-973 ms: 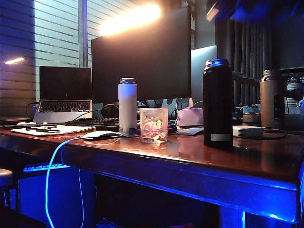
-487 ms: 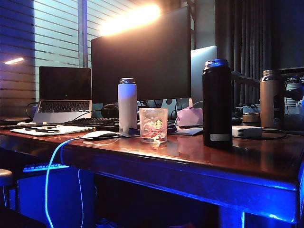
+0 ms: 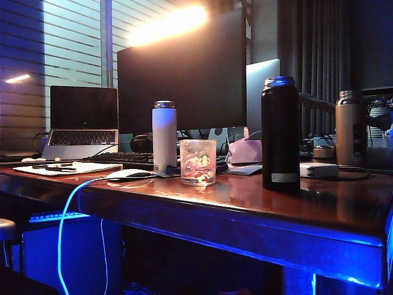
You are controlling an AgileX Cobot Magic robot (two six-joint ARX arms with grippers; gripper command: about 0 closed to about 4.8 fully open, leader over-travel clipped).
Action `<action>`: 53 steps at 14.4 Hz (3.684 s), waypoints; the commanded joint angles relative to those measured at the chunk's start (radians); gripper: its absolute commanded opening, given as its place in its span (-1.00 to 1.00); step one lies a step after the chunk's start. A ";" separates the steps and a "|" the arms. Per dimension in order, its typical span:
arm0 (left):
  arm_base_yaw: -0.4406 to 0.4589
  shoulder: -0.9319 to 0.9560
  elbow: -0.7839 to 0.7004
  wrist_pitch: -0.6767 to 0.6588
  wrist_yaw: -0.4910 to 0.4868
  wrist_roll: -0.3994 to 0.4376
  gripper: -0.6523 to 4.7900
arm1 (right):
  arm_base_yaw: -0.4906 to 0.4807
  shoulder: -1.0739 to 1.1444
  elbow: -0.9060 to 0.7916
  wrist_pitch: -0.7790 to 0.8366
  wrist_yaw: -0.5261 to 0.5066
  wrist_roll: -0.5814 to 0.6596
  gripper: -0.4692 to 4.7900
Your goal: Pick up the black thermos, pour a little water from inside into the glass cup, then place the black thermos back on the table.
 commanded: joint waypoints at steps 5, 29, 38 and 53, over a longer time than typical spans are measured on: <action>-0.001 -0.003 0.005 0.007 0.004 -0.002 -0.68 | -0.117 -0.219 -0.157 -0.214 -0.018 0.026 -0.82; 0.000 -0.013 0.000 0.074 -0.253 -0.040 -0.70 | -0.167 -0.332 -0.185 -0.415 -0.059 0.026 -0.82; 0.115 -0.511 -0.843 0.778 -0.195 -0.222 -0.77 | -0.166 -0.332 -0.185 -0.415 -0.058 0.026 -0.82; 0.174 -1.234 -1.513 0.689 -0.267 -0.328 -0.77 | -0.165 -0.332 -0.185 -0.415 -0.058 0.026 -0.82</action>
